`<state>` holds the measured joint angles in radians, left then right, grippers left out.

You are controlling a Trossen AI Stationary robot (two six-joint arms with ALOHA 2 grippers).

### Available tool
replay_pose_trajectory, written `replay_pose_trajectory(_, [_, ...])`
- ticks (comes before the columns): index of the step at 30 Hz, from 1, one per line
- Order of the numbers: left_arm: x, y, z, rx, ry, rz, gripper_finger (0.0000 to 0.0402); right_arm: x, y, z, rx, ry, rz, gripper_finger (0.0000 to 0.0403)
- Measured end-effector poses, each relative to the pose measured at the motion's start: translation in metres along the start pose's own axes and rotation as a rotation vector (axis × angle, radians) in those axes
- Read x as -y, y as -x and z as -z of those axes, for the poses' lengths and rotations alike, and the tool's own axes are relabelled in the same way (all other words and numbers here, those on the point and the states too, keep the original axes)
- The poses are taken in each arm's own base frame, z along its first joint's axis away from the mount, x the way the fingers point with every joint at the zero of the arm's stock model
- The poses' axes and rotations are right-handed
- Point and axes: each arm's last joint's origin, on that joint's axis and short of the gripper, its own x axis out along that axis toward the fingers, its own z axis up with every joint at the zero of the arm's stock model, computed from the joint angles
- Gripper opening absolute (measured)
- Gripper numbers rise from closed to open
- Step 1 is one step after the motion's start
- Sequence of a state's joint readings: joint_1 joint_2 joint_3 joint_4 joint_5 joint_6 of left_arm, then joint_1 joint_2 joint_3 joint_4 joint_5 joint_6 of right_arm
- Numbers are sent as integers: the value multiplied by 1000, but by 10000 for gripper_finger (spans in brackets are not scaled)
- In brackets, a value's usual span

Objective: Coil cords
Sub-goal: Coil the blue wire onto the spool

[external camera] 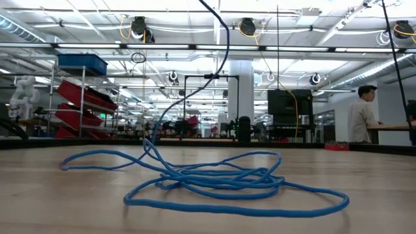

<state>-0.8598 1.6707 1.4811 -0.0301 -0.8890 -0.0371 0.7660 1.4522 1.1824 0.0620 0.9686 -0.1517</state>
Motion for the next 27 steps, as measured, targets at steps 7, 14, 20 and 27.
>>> replay_pose_trajectory(7, [1,2,7,-53,-38,3,1,-4,17,-13,81,-19,-45,0])
replay_pose_trajectory(14, [1,2,8,-59,-41,1,1,-3,32,-20,110,-39,-83,0])
replay_pose_trajectory(20, [0,3,16,-114,-51,-5,1,0,40,-26,148,-105,-165,0])
replay_pose_trajectory(27, [-2,4,22,-166,-44,-13,1,1,43,-31,190,-140,-220,0])
